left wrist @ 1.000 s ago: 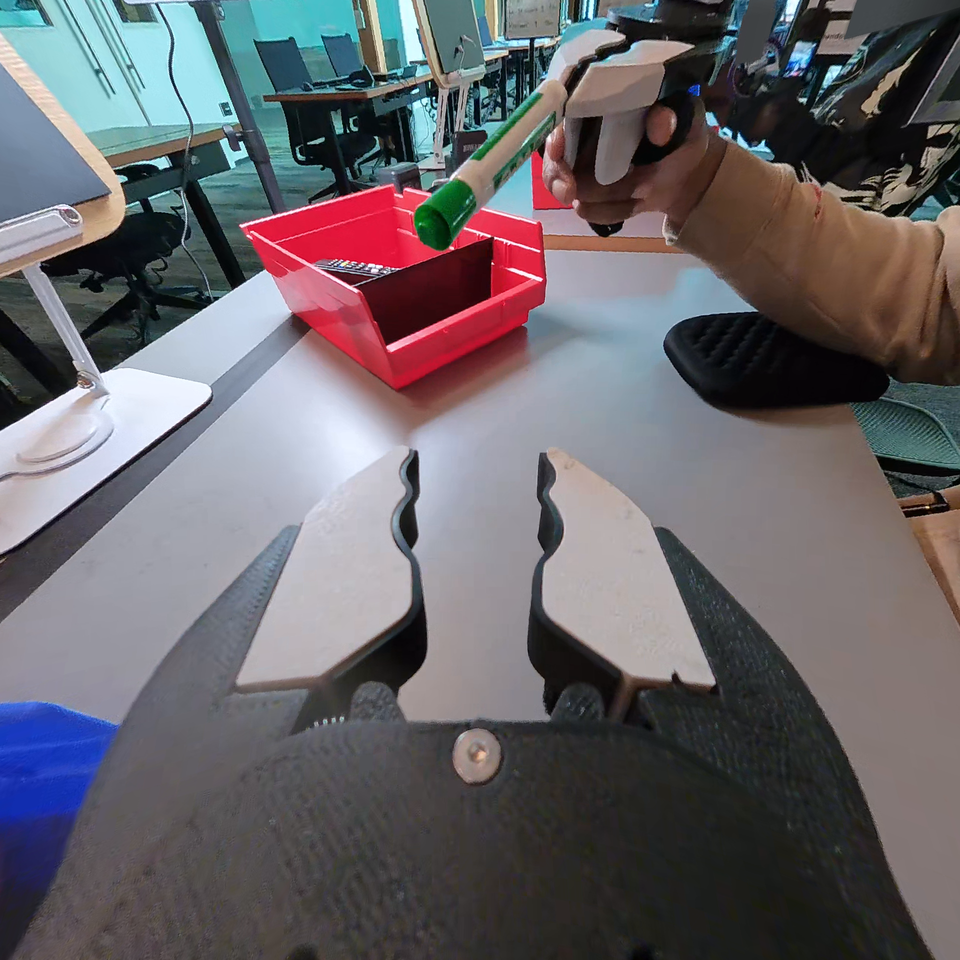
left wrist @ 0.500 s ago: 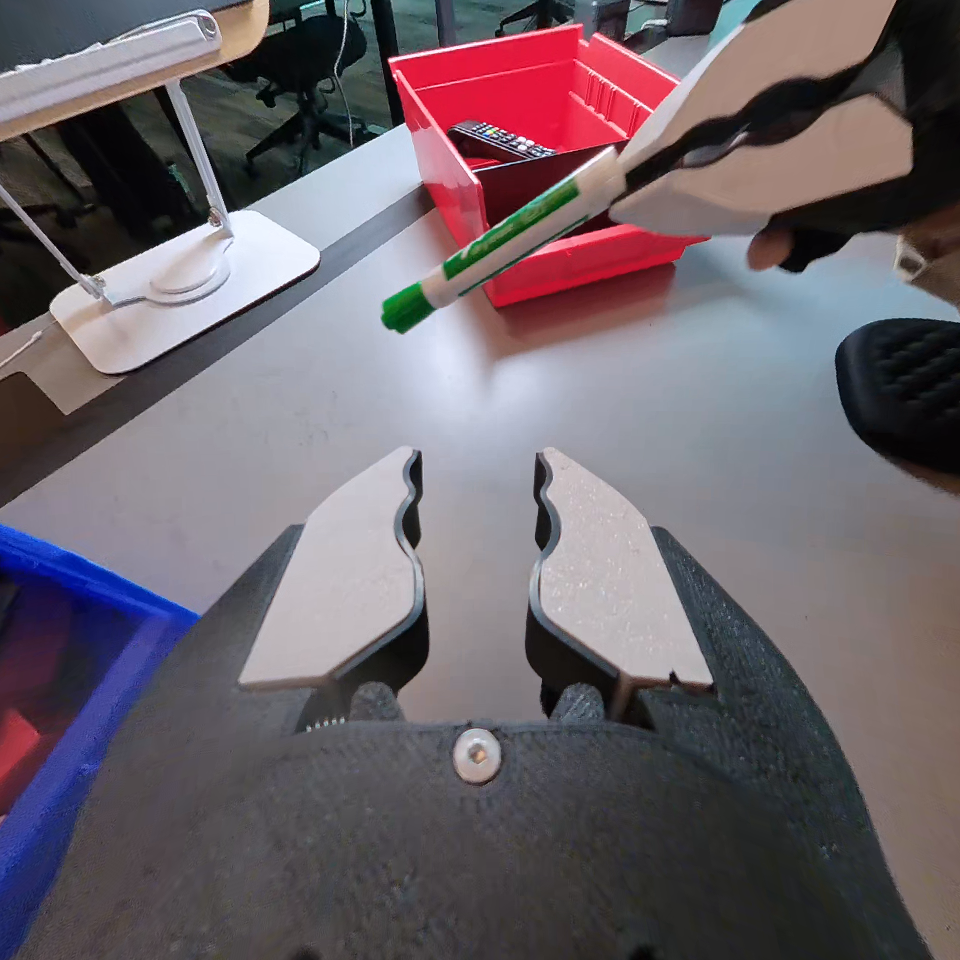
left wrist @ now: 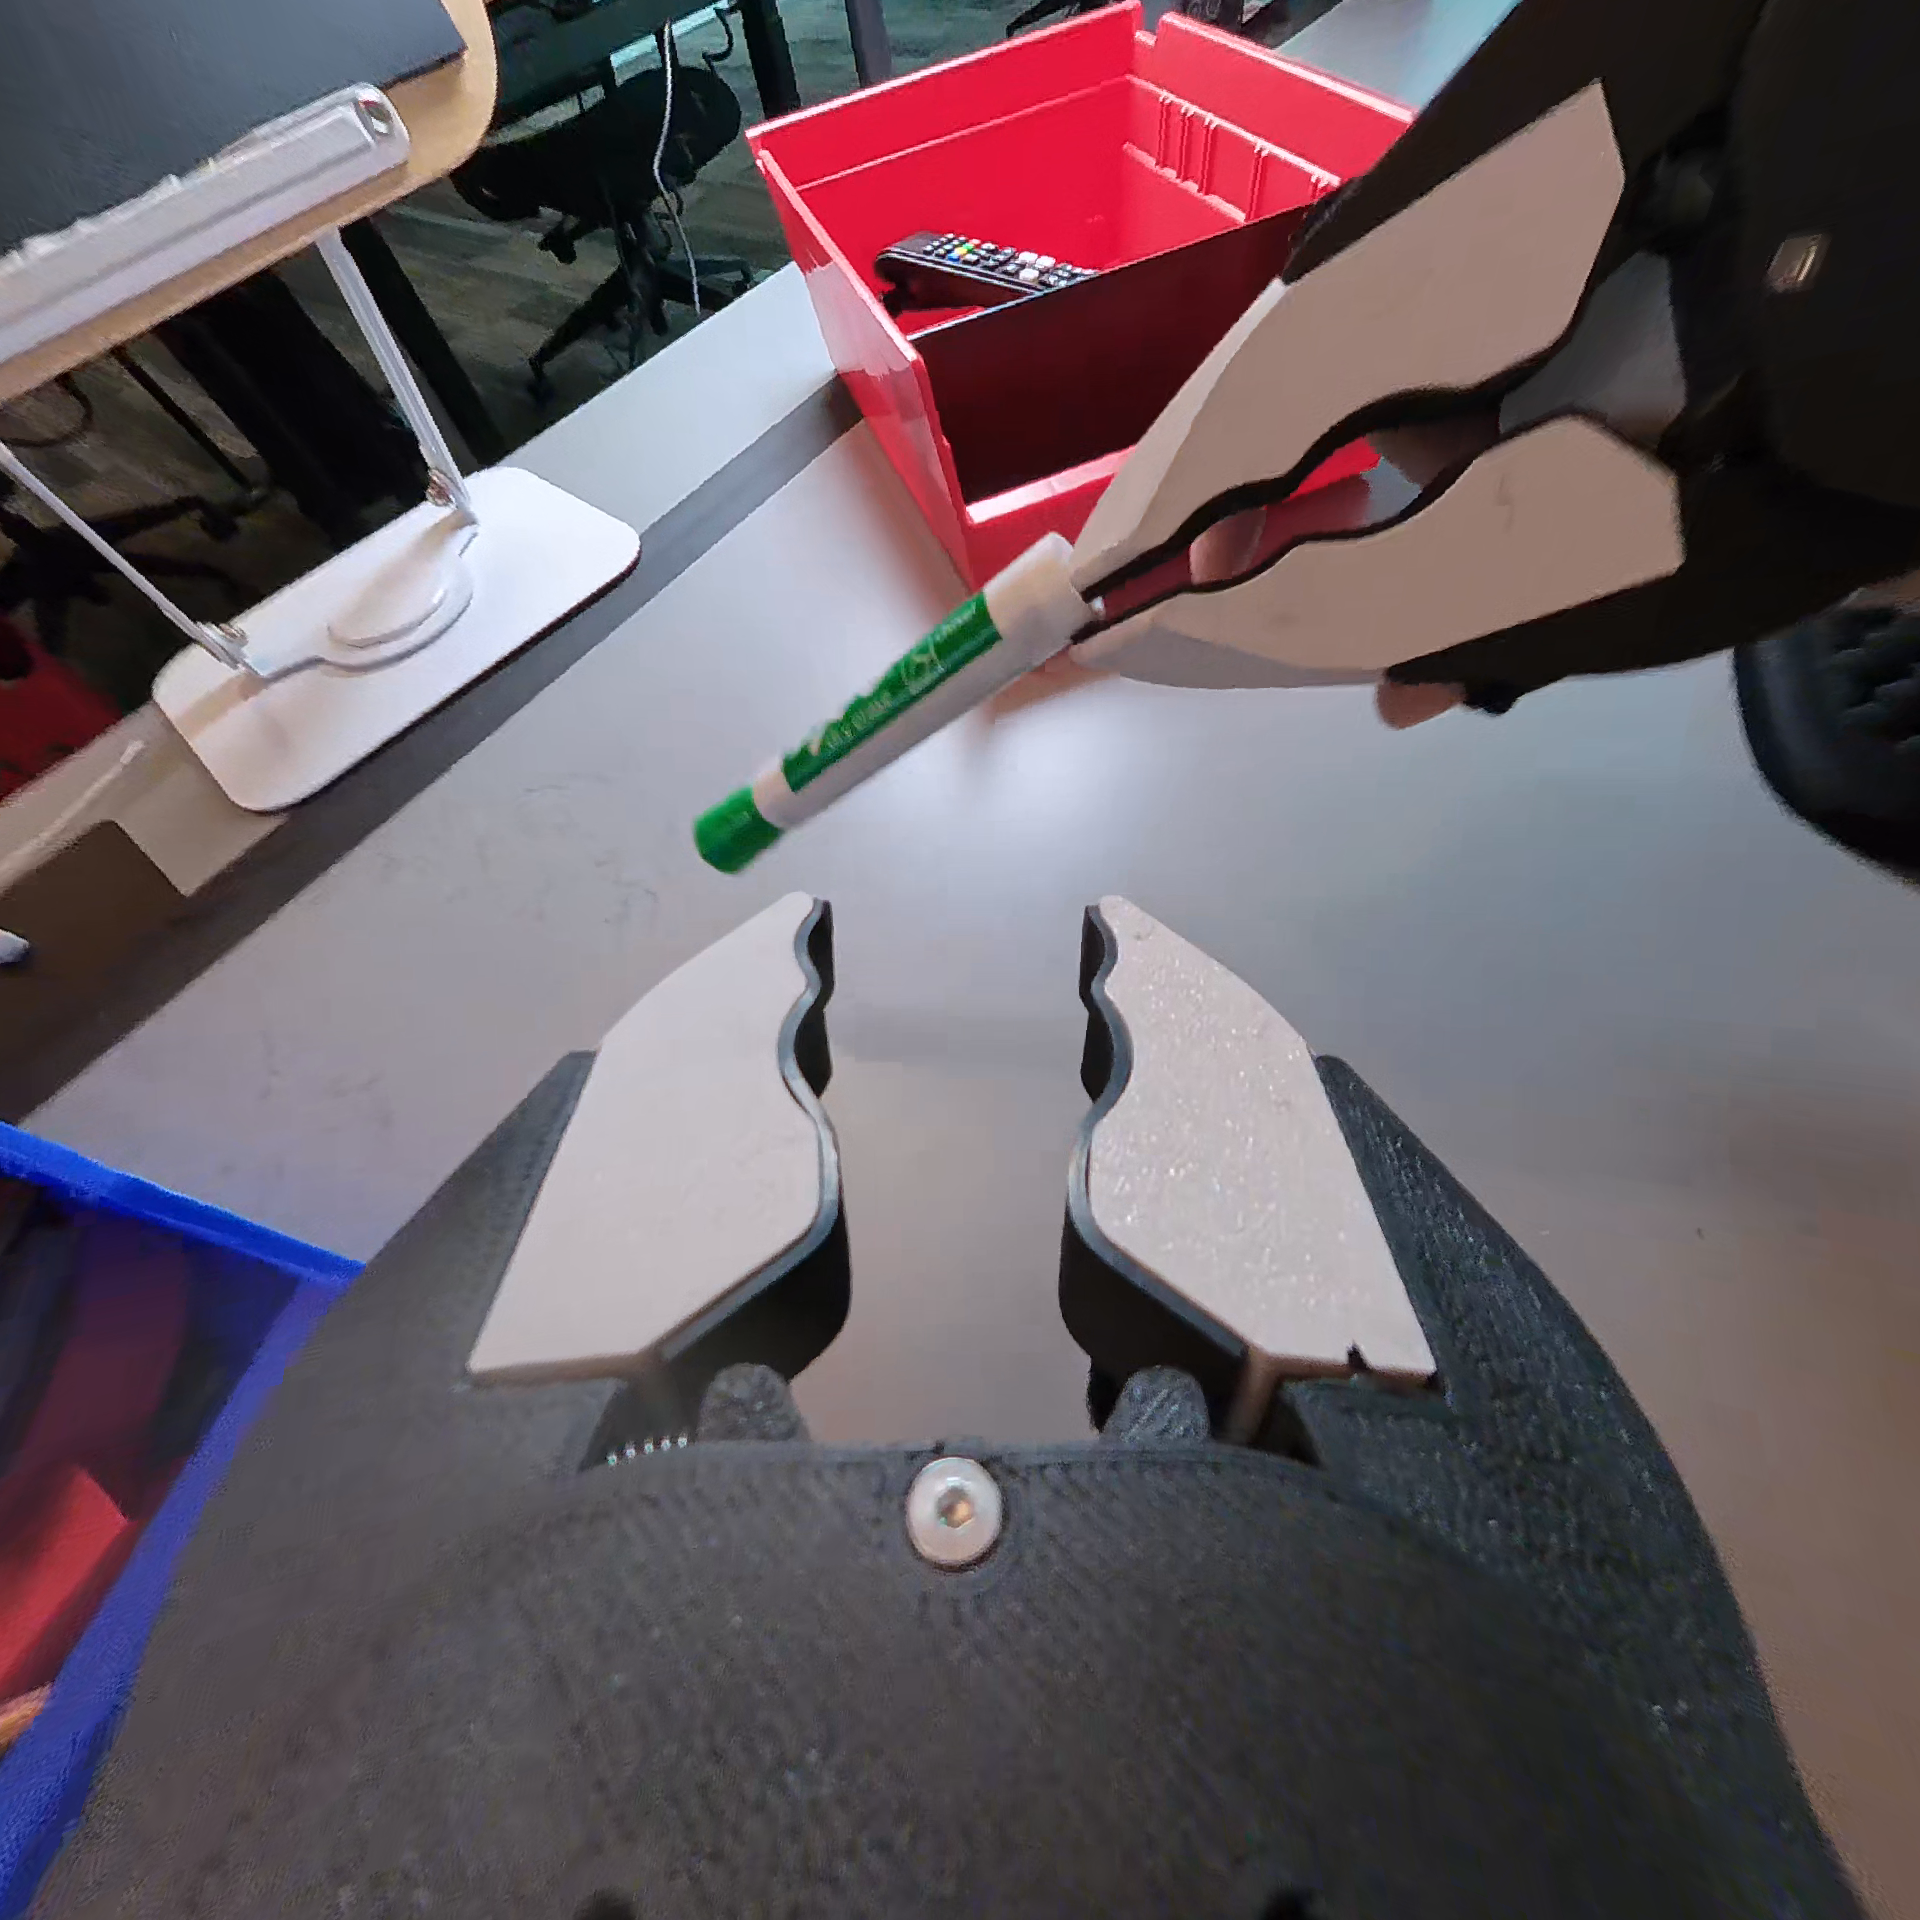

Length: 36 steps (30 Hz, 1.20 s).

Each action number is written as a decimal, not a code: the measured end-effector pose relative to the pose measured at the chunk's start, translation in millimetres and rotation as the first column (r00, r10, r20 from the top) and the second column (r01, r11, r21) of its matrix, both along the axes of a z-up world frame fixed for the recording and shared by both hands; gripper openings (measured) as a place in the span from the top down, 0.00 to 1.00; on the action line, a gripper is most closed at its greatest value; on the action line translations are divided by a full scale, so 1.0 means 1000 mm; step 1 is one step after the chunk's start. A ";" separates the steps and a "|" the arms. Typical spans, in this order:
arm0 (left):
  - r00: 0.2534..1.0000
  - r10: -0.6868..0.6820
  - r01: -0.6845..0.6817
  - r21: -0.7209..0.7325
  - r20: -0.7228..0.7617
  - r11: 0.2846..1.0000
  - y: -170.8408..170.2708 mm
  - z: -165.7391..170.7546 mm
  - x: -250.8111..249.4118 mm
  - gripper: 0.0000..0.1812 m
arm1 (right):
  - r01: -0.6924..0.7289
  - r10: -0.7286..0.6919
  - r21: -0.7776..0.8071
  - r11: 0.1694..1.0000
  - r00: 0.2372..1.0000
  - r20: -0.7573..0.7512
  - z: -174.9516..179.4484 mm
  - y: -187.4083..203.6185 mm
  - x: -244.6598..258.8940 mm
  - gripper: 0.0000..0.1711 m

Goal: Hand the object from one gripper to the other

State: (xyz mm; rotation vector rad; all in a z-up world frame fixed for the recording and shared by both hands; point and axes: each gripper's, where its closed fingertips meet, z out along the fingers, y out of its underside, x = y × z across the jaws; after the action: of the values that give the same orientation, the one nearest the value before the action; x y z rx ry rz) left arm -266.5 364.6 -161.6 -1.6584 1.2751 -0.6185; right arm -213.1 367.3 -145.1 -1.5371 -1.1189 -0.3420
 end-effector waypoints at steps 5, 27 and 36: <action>0.991 -0.062 0.078 0.130 -0.121 0.988 0.000 -0.014 0.000 0.70 | -0.109 0.070 -0.251 0.962 0.985 -0.157 -0.010 -0.020 -0.004 0.97; 0.816 -0.406 0.521 -0.216 0.412 0.826 -0.070 0.027 0.020 0.89 | -0.626 0.213 -0.191 0.756 0.511 -0.832 0.048 -0.061 -0.050 0.79; 0.865 -0.358 0.434 -0.168 0.351 0.885 -0.049 0.020 0.016 0.73 | -0.516 0.229 -0.184 0.837 0.635 -0.737 0.071 -0.049 -0.027 0.90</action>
State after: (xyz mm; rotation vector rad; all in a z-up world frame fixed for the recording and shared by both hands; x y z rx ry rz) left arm -250.4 316.0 -141.9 -1.4116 1.3550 -1.2838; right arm -240.3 318.3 -74.4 -1.4969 -0.8770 0.7612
